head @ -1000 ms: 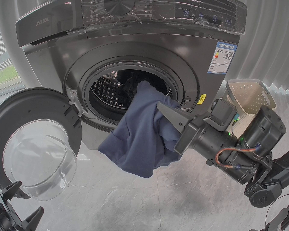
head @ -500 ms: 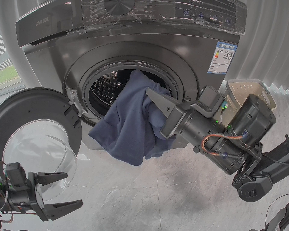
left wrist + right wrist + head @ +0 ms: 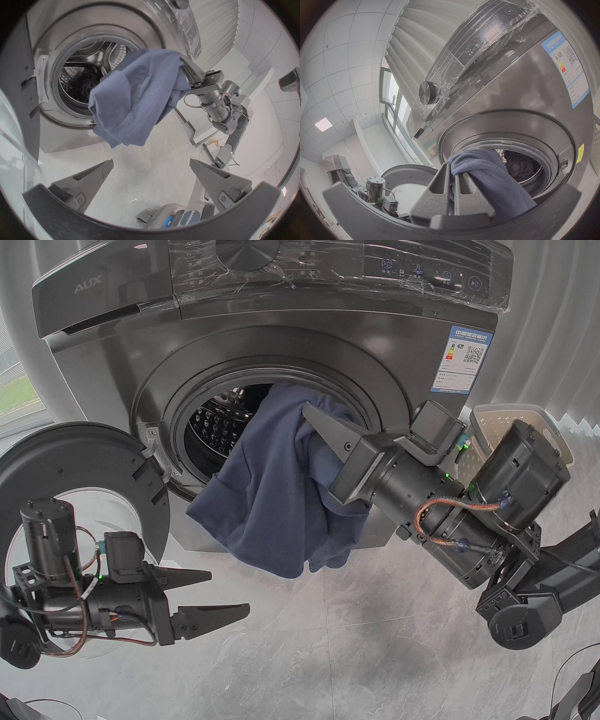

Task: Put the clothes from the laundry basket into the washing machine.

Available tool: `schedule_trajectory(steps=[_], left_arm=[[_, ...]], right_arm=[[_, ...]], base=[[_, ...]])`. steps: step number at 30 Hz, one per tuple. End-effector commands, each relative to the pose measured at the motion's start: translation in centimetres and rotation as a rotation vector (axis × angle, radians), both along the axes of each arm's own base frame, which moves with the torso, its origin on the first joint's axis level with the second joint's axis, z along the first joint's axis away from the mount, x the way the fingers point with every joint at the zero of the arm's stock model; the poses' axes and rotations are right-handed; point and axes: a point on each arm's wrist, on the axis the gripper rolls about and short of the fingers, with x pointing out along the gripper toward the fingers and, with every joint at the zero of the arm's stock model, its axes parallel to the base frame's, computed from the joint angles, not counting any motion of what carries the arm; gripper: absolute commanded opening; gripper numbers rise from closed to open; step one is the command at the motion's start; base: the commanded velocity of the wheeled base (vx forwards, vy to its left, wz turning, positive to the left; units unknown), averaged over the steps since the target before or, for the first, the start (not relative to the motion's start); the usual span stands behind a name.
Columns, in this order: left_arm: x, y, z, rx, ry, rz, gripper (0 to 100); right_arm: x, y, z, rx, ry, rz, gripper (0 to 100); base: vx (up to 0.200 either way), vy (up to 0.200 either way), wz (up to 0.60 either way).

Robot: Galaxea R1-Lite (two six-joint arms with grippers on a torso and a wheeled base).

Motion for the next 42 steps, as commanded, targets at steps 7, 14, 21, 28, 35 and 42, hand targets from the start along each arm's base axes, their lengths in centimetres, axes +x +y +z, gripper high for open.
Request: schedule_trajectory(steps=[7,14,21,28,35,42], left_arm=[[4.5,-2.6,-2.5,0.018,0.022,0.011,100],[6.2,-3.4,-2.7,-0.02,-0.008,0.029,100],[6.5,-4.5,-1.6,-0.09,-0.031,0.039,100],[5.0,-4.8,-0.4,-0.127,-0.063,0.008,100],[2.7,-4.5,1.0,-0.153,-0.093,-0.031,100],[1.6,-4.4,1.1,-0.16,-0.102,-0.053,100]], right_arm=[[0.0,0.0,0.1,0.002,-0.001,-0.001,0],[0.0,0.0,0.2,0.005,-0.003,-0.002,0],[0.0,0.0,0.1,0.002,-0.001,-0.004,0],[0.1,0.1,0.0,0.001,0.0,-0.006,0],[0.5,-0.2,0.0,0.002,-0.001,-0.023,0],[1.0,-0.2,-0.2,0.001,-0.003,-0.037,0]], base=[[0.0,0.0,0.0],[0.0,0.0,0.0],[0.0,0.0,0.0],[0.0,0.0,0.0],[0.0,0.0,0.0],[0.0,0.0,0.0]])
